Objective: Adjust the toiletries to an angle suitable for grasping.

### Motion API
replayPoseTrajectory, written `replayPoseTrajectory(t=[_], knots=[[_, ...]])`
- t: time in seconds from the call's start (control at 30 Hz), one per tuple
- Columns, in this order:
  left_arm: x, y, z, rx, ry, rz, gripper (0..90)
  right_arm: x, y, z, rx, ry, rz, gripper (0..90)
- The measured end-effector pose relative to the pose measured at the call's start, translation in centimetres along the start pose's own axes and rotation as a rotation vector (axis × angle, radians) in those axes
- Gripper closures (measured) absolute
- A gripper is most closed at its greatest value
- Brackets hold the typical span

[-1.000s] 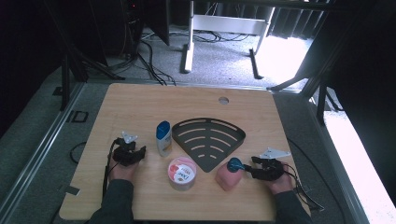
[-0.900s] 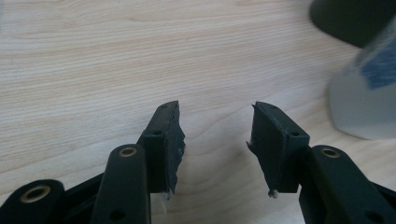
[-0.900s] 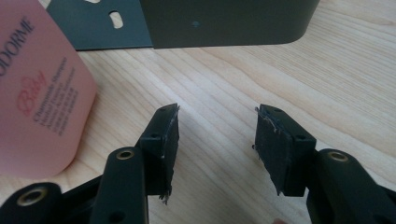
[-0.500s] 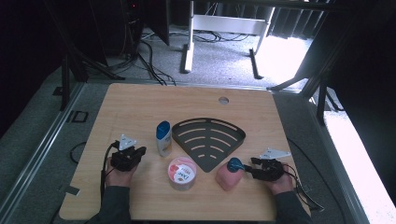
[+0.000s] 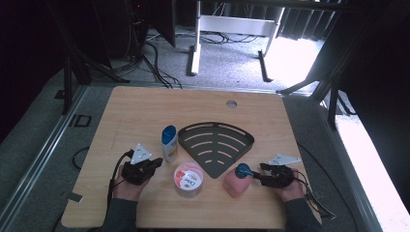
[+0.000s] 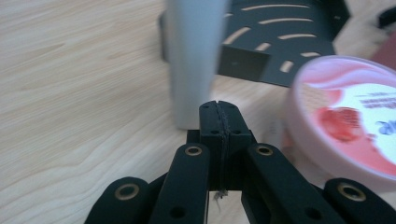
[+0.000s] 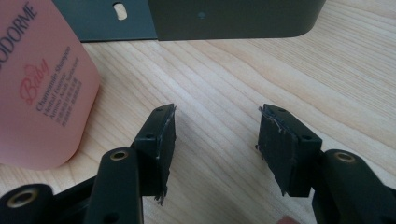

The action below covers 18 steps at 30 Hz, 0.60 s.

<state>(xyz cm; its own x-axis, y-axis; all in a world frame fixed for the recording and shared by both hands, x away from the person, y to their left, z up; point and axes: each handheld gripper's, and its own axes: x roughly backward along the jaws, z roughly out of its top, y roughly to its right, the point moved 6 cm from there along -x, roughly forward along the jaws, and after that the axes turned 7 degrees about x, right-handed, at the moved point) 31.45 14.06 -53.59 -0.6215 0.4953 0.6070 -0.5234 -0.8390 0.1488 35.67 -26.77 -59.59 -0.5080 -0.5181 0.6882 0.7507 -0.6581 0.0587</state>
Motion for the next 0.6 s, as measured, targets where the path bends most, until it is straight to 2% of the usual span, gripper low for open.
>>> replayPoseTrajectory(t=[0.13, 0.27, 0.43, 0.6], knots=[[0.0, 1.0, 0.2, -0.028, -0.008, -0.033, 89.9, 0.0, 0.0, 0.0, 0.003, 0.001, 0.001, 44.8], [0.1, 2.0, 0.4, -0.064, -0.026, -0.045, 89.9, 0.0, 0.0, 0.0, 0.000, 0.001, 0.000, 44.8], [0.2, 2.5, 0.5, -0.073, -0.030, -0.075, 89.9, 0.2, -0.4, 0.1, -0.008, 0.007, 0.010, 48.3], [0.1, 3.6, 0.3, -0.110, -0.051, -0.095, 89.9, 0.9, -1.2, 0.6, -0.011, 0.049, 0.001, 48.3]])
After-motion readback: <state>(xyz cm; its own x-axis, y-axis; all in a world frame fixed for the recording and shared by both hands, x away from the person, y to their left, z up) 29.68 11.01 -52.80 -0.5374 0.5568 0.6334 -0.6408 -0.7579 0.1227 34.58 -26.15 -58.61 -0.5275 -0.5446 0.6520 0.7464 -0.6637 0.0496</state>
